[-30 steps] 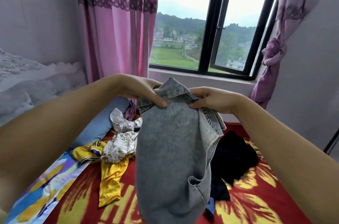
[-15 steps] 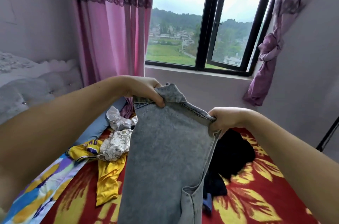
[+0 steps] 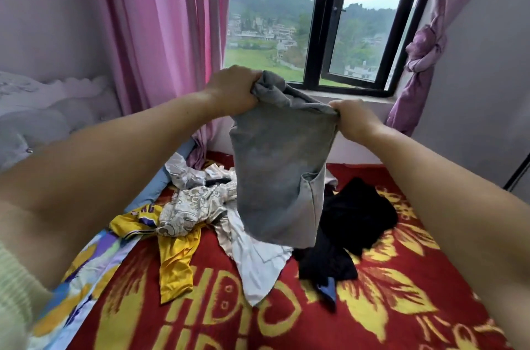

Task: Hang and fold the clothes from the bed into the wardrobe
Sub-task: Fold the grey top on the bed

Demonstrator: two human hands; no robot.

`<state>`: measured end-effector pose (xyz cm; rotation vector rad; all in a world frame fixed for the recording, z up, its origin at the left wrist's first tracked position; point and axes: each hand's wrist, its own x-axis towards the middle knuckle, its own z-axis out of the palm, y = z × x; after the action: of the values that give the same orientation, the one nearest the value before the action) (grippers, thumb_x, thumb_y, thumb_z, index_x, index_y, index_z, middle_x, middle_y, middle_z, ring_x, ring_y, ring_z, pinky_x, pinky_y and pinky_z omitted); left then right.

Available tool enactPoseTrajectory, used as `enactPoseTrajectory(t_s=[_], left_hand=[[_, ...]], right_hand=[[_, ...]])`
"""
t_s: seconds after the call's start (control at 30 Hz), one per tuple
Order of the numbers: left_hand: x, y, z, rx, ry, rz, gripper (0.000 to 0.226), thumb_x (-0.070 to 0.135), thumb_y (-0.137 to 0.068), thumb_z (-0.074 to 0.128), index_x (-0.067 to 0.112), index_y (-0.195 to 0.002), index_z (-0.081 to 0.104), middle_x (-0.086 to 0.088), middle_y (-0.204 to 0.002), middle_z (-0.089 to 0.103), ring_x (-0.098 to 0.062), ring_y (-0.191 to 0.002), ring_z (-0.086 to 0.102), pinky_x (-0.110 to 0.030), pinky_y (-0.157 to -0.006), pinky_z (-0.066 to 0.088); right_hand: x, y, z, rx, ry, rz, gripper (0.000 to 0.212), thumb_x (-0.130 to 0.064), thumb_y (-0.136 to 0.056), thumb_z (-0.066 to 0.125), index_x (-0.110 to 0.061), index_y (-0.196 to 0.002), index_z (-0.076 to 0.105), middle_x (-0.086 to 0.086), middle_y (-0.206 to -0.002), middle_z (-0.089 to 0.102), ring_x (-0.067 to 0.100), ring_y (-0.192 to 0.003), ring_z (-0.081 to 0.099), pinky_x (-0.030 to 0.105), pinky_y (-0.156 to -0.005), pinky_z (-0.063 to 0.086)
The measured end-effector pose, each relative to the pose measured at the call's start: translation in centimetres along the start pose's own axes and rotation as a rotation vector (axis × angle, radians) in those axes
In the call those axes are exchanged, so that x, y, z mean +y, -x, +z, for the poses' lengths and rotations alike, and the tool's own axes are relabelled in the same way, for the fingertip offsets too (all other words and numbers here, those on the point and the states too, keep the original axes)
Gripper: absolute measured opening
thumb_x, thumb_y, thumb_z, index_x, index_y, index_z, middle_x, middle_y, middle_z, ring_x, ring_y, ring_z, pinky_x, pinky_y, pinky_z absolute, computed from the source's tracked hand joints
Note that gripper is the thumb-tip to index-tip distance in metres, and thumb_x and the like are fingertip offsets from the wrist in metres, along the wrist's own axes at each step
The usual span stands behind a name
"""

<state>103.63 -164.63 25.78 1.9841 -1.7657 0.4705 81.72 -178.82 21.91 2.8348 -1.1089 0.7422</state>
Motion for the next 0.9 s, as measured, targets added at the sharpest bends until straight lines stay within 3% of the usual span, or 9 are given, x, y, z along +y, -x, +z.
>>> enactPoseTrajectory(t_s=[0.1, 0.23, 0.33, 0.43, 0.57, 0.67, 0.73, 0.83, 0.9], left_hand=[[0.4, 3.2, 1.0, -0.029, -0.017, 0.136, 0.026, 0.018, -0.081, 0.052, 0.014, -0.103, 0.065, -0.005, -0.089, 0.064, -0.028, -0.081, 0.06, -0.032, -0.065, 0.044], [0.9, 10.9, 7.6, -0.179, 0.049, 0.261, 0.024, 0.03, -0.082, 0.056, 0.012, -0.097, 0.062, -0.005, -0.1, 0.067, -0.029, -0.09, 0.063, -0.032, -0.067, 0.042], [1.4, 18.7, 14.6, -0.458, 0.085, 0.276, 0.014, 0.022, -0.083, 0.06, 0.015, -0.09, 0.052, -0.005, -0.088, 0.06, -0.031, -0.085, 0.06, -0.031, -0.059, 0.033], [2.7, 28.7, 21.5, -0.7, 0.117, 0.224, 0.015, 0.018, -0.081, 0.06, 0.014, -0.093, 0.052, -0.01, -0.084, 0.062, -0.034, -0.081, 0.059, -0.03, -0.055, 0.022], [6.1, 41.2, 27.0, -0.93, 0.196, 0.188, 0.02, 0.018, -0.084, 0.053, 0.015, -0.103, 0.054, -0.014, -0.09, 0.067, -0.036, -0.086, 0.06, -0.031, -0.058, 0.025], [9.3, 48.2, 28.4, -1.072, 0.297, 0.171, 0.009, 0.02, -0.087, 0.051, 0.016, -0.095, 0.051, -0.012, -0.091, 0.065, -0.035, -0.083, 0.059, -0.031, -0.058, 0.026], [10.7, 50.9, 29.0, -1.138, 0.347, 0.112, 0.009, 0.024, -0.087, 0.053, 0.017, -0.088, 0.048, -0.011, -0.089, 0.065, -0.032, -0.08, 0.057, -0.031, -0.057, 0.026], [10.9, 51.4, 29.4, -1.267, 0.449, 0.0, 0.002, 0.024, -0.087, 0.054, 0.026, -0.085, 0.054, -0.005, -0.085, 0.065, -0.024, -0.072, 0.053, -0.031, -0.057, 0.029], [10.1, 50.3, 29.9, -1.392, 0.552, -0.134, 0.023, 0.018, -0.082, 0.053, 0.04, -0.076, 0.058, 0.004, -0.068, 0.062, -0.019, -0.064, 0.053, -0.029, -0.056, 0.037]], right_hand=[[0.7, 1.9, 0.3, -0.095, 0.017, -0.025, 0.029, 0.008, -0.082, 0.047, -0.009, -0.087, 0.07, 0.003, -0.08, 0.063, 0.024, -0.078, 0.059, 0.029, -0.067, 0.042], [1.1, 8.6, 5.9, -0.398, 0.048, -0.045, 0.026, 0.004, -0.079, 0.052, -0.004, -0.096, 0.07, 0.009, -0.088, 0.069, 0.025, -0.085, 0.063, 0.033, -0.073, 0.046], [1.0, 15.9, 12.7, -0.637, 0.087, -0.057, 0.022, 0.005, -0.081, 0.049, -0.014, -0.071, 0.057, 0.006, -0.076, 0.06, 0.023, -0.076, 0.055, 0.033, -0.065, 0.036], [0.7, 25.0, 20.5, -0.885, 0.094, -0.097, 0.038, 0.004, -0.084, 0.045, -0.023, -0.061, 0.032, -0.002, -0.062, 0.04, 0.021, -0.072, 0.046, 0.031, -0.061, 0.028], [0.1, 37.3, 27.1, -1.117, 0.013, -0.135, 0.024, 0.002, -0.085, 0.044, -0.02, -0.074, 0.047, 0.011, -0.084, 0.061, 0.028, -0.083, 0.055, 0.03, -0.064, 0.029], [-0.5, 44.8, 29.1, -1.266, -0.007, -0.136, 0.022, 0.002, -0.084, 0.043, -0.015, -0.08, 0.056, 0.015, -0.092, 0.065, 0.029, -0.084, 0.056, 0.031, -0.066, 0.032], [-0.5, 47.8, 29.9, -1.309, -0.018, -0.123, 0.027, 0.003, -0.082, 0.042, -0.019, -0.067, 0.045, 0.01, -0.081, 0.057, 0.023, -0.076, 0.049, 0.03, -0.062, 0.029], [-0.6, 48.7, 30.9, -1.372, -0.043, -0.093, 0.03, 0.004, -0.081, 0.042, -0.02, -0.063, 0.038, 0.003, -0.068, 0.047, 0.02, -0.074, 0.046, 0.033, -0.058, 0.025], [-0.4, 48.1, 31.8, -1.43, -0.05, -0.101, 0.025, 0.003, -0.082, 0.042, -0.017, -0.065, 0.041, 0.006, -0.072, 0.048, 0.019, -0.075, 0.044, 0.03, -0.06, 0.025]])
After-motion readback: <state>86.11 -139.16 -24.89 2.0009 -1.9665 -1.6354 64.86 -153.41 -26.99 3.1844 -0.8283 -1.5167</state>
